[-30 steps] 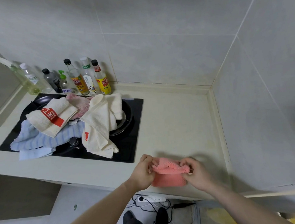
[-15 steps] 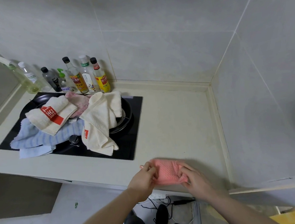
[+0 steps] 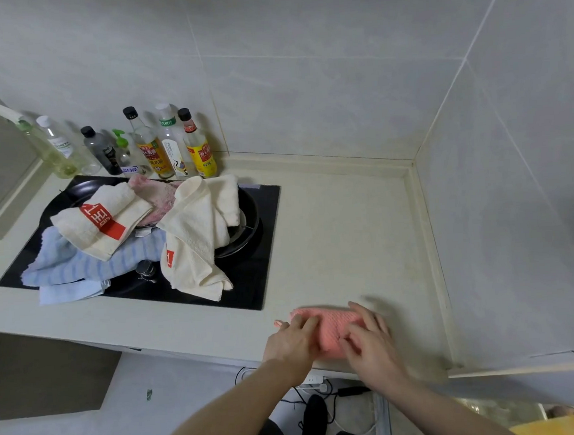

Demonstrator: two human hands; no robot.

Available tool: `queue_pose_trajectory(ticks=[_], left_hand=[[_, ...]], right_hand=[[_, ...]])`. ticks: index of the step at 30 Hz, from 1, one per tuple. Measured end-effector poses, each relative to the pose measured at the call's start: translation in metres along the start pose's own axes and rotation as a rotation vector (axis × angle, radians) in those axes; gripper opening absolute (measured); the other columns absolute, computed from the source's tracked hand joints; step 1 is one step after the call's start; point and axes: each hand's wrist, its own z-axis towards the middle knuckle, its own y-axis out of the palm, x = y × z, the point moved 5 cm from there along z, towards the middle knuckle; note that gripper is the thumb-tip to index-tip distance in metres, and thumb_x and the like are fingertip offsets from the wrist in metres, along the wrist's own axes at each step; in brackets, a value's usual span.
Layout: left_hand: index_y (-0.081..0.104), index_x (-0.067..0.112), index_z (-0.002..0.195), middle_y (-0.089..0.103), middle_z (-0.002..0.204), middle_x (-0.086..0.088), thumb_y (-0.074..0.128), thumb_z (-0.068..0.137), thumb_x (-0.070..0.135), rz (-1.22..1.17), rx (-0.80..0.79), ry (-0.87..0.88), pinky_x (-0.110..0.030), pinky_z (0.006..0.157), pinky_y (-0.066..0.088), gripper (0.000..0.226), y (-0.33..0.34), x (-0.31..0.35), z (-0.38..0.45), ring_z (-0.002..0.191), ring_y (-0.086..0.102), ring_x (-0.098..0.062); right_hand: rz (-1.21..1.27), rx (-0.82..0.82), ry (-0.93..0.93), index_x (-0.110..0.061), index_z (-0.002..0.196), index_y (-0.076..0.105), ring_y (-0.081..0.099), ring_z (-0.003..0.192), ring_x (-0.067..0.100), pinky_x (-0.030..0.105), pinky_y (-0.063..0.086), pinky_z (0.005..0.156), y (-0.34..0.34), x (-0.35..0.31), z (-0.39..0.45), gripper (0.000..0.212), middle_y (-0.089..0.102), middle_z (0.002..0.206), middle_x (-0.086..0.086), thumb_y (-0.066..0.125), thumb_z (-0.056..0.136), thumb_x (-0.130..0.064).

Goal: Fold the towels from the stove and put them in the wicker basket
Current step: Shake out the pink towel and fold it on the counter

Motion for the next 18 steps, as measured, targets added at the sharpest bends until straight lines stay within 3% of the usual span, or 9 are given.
queue_pose_trajectory(ticks=[2, 4, 5, 8, 12, 18], left_hand=[[0.027, 0.032, 0.150, 0.036, 0.152, -0.003, 0.049, 0.102, 0.029, 0.040, -0.013, -0.018, -0.047, 0.088, 0.054, 0.053, 0.001, 0.003, 0.003, 0.126, 0.051, -0.035], [0.029, 0.029, 0.149, 0.036, 0.151, -0.004, 0.053, 0.101, 0.023, 0.059, -0.025, -0.022, -0.046, 0.087, 0.055, 0.055, 0.002, 0.005, 0.004, 0.125, 0.052, -0.034], [0.028, 0.029, 0.150, 0.035, 0.151, -0.003, 0.054, 0.101, 0.023, 0.055, -0.032, -0.020, -0.045, 0.087, 0.054, 0.056, 0.002, 0.005, 0.004, 0.125, 0.051, -0.034], [0.025, 0.035, 0.153, 0.032, 0.154, 0.001, 0.048, 0.103, 0.036, 0.000, -0.015, -0.011, -0.045, 0.090, 0.054, 0.055, 0.004, 0.002, 0.004, 0.128, 0.048, -0.032], [0.025, 0.037, 0.153, 0.032, 0.158, 0.007, 0.033, 0.101, 0.061, -0.126, 0.055, -0.048, -0.045, 0.094, 0.050, 0.059, 0.004, -0.001, 0.001, 0.125, 0.053, -0.029], [0.022, 0.037, 0.153, 0.026, 0.156, 0.008, 0.049, 0.103, 0.039, -0.068, 0.032, -0.063, -0.043, 0.082, 0.053, 0.057, 0.011, -0.002, 0.005, 0.113, 0.061, -0.030]], right_hand=[[-0.021, -0.074, -0.012, -0.034, 0.121, 0.060, 0.025, 0.145, 0.018, 0.040, 0.035, 0.114, 0.010, -0.009, 0.001, 0.034, 0.018, 0.166, -0.008, 0.052, 0.089, -0.027], [-0.018, -0.214, -0.010, -0.032, 0.155, 0.030, 0.002, 0.155, 0.017, 0.043, 0.018, 0.125, 0.026, -0.007, -0.001, 0.061, -0.005, 0.169, -0.010, 0.042, 0.096, -0.024], [-0.032, -0.271, 0.006, -0.031, 0.160, 0.015, -0.009, 0.156, 0.016, 0.046, 0.013, 0.126, 0.032, -0.002, -0.003, 0.064, -0.013, 0.167, -0.013, 0.037, 0.100, -0.027], [-0.145, -0.351, 0.018, -0.028, 0.162, -0.004, -0.028, 0.150, 0.013, 0.051, 0.003, 0.127, 0.038, 0.009, -0.007, 0.064, -0.028, 0.160, -0.014, 0.024, 0.104, -0.036], [-0.200, -0.355, 0.028, -0.024, 0.162, -0.003, -0.028, 0.150, 0.019, 0.053, 0.000, 0.126, 0.037, 0.008, -0.004, 0.065, -0.024, 0.166, -0.003, 0.017, 0.102, -0.039], [-0.129, -0.343, 0.022, -0.022, 0.161, -0.008, -0.027, 0.152, 0.020, 0.045, -0.001, 0.126, 0.035, 0.002, -0.006, 0.066, -0.036, 0.161, -0.008, 0.023, 0.104, -0.032]])
